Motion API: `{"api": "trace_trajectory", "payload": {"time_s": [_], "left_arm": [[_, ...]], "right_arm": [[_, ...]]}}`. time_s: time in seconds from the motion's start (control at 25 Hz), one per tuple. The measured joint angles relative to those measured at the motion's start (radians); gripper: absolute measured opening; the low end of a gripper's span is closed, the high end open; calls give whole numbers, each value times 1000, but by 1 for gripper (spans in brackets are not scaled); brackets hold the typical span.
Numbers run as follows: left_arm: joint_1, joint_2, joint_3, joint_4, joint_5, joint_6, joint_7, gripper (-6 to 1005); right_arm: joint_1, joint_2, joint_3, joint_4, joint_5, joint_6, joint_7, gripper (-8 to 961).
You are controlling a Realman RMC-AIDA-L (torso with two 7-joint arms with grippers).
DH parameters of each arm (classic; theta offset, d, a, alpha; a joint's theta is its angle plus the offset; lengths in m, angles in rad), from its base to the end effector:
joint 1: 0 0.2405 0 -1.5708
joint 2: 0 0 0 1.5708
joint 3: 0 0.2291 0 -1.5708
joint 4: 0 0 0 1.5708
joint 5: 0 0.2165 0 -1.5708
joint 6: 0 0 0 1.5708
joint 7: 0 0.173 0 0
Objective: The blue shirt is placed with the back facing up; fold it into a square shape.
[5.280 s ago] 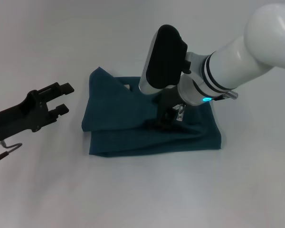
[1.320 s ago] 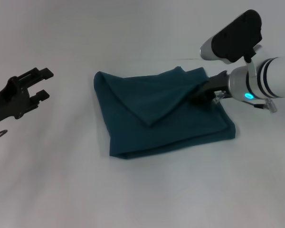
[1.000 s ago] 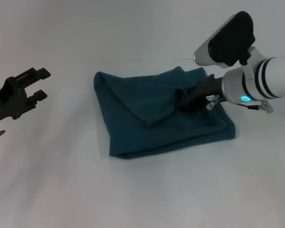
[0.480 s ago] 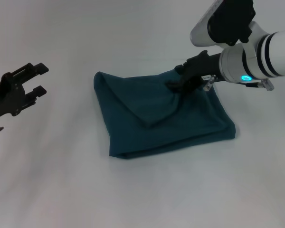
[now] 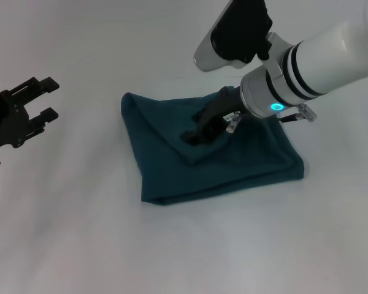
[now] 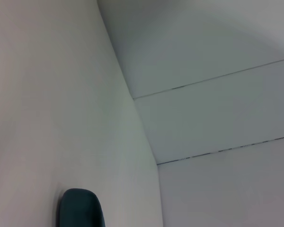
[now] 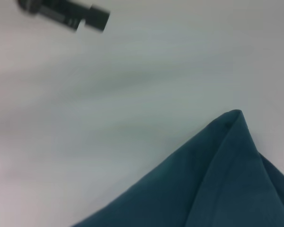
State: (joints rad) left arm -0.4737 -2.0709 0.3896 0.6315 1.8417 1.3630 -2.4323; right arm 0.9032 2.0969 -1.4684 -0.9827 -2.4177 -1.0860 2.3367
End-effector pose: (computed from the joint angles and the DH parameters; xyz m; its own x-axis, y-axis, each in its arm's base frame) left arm -0.2884 0.3653 0.0570 -0.3624 0.6279 0.6888 0.8754 -0.0242 0.4827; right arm 0.0849 0.4194 -0.0762 0.9468 -0.3140 0.0704 -0.2594 -0.8742 -0.4105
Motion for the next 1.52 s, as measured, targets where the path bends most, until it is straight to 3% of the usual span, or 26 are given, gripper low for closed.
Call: {"api": "trace_trajectory", "payload": {"time_s": [0.28, 0.52, 0.92, 1.52], "left_arm": [[0, 0, 0, -1, 5, 4, 0, 756], [1, -3, 2, -6, 5, 9, 6, 757], [3, -3, -1, -16, 6, 2, 11, 756], [3, -2, -4, -18, -1, -10, 21, 757]], "right_arm": [[87, -8, 118, 102, 15, -156, 73, 478], [133, -4, 129, 206, -21, -143, 78, 477], [117, 4, 5, 237, -19, -2, 68, 477], [126, 10, -76, 282, -17, 96, 77, 476]]}}
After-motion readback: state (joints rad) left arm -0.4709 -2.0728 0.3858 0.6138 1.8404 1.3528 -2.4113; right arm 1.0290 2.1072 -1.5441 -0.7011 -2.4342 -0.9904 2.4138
